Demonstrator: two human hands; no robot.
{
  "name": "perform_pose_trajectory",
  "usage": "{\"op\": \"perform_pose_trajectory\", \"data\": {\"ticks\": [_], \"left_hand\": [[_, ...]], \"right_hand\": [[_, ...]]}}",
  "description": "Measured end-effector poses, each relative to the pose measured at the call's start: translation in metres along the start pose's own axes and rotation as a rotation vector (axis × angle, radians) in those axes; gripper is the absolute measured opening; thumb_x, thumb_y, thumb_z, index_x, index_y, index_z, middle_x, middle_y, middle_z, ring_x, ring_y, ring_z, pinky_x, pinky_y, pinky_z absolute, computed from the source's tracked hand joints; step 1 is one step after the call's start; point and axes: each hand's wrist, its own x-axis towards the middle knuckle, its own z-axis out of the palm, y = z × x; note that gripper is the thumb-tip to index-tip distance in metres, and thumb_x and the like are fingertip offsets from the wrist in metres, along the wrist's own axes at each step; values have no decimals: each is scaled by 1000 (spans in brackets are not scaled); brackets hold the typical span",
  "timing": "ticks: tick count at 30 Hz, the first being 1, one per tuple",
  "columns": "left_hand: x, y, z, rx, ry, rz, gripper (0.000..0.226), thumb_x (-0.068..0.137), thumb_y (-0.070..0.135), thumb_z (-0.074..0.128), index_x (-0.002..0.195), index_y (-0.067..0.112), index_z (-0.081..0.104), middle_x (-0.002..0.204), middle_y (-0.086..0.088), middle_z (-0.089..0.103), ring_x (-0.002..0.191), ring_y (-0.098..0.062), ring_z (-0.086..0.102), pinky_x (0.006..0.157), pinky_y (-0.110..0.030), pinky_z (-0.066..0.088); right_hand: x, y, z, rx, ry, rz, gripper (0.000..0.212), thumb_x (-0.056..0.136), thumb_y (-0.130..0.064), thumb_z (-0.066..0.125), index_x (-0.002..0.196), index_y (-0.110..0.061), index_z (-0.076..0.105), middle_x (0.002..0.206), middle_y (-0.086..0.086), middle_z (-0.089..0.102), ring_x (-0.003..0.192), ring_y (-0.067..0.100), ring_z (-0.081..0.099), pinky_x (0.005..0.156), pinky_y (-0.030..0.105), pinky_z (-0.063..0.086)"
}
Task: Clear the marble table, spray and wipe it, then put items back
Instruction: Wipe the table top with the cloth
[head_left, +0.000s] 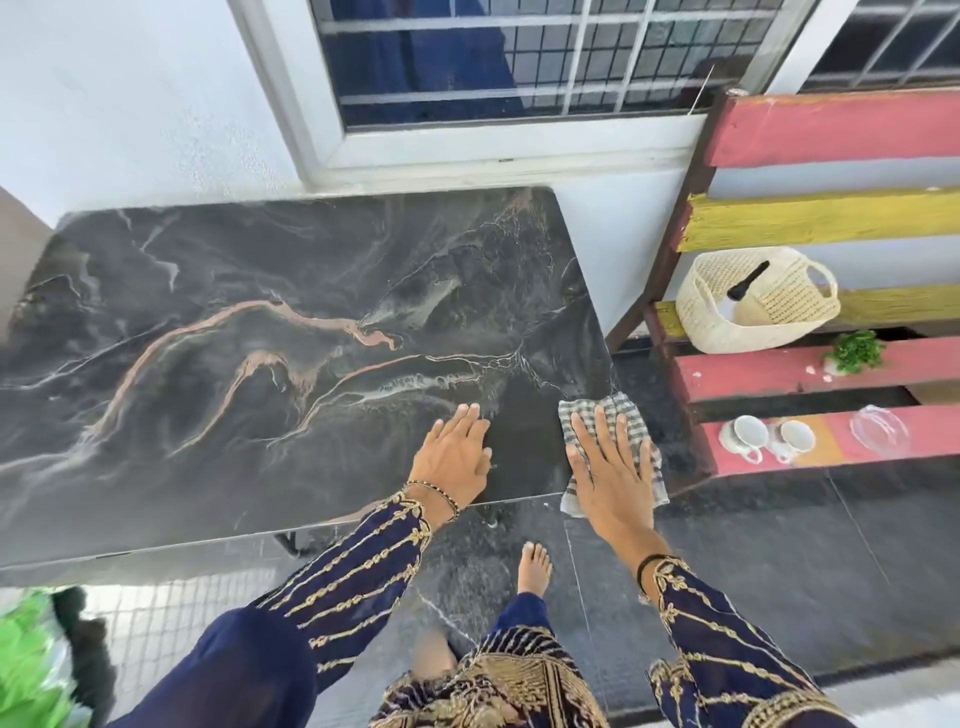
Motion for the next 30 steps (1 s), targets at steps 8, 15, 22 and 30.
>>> {"op": "perform_pose_trajectory", "data": {"ticks": [8, 15, 22, 30], "left_hand": [[-61, -59, -21, -104, 11, -152, 44, 99, 24, 43, 142, 11, 41, 158, -6, 27, 149, -20, 18, 119, -46, 24], [-94, -100, -42, -248, 86, -313, 32, 96, 13, 47, 126, 6, 58, 140, -17, 52, 137, -29, 41, 110, -42, 36], [-99, -108, -59, -320, 160, -371, 30, 93, 8, 48, 117, 4, 65, 119, -19, 67, 113, -35, 60, 100, -40, 45], [-53, -62, -87, -370, 234, -257, 24, 91, 8, 53, 105, 7, 72, 104, -15, 74, 96, -30, 69, 88, -32, 53]], "right_hand": [[-44, -69, 12, 146, -127, -179, 52, 111, -40, 19, 160, -40, 4, 169, -13, -9, 154, 11, -19, 122, 40, -18], [-58, -155, 20, 436, -289, -298, 49, 110, -46, 21, 159, -39, 21, 169, -11, 4, 153, 7, -15, 123, 40, -17], [-56, -190, -5, 1167, -556, -108, 44, 108, -42, 41, 149, -29, 46, 140, -26, 49, 135, -6, 45, 115, 19, 26], [-16, -134, -61, 1841, -564, 318, 41, 100, -39, 58, 126, -9, 68, 124, 17, 72, 115, 34, 68, 102, 50, 52]]}}
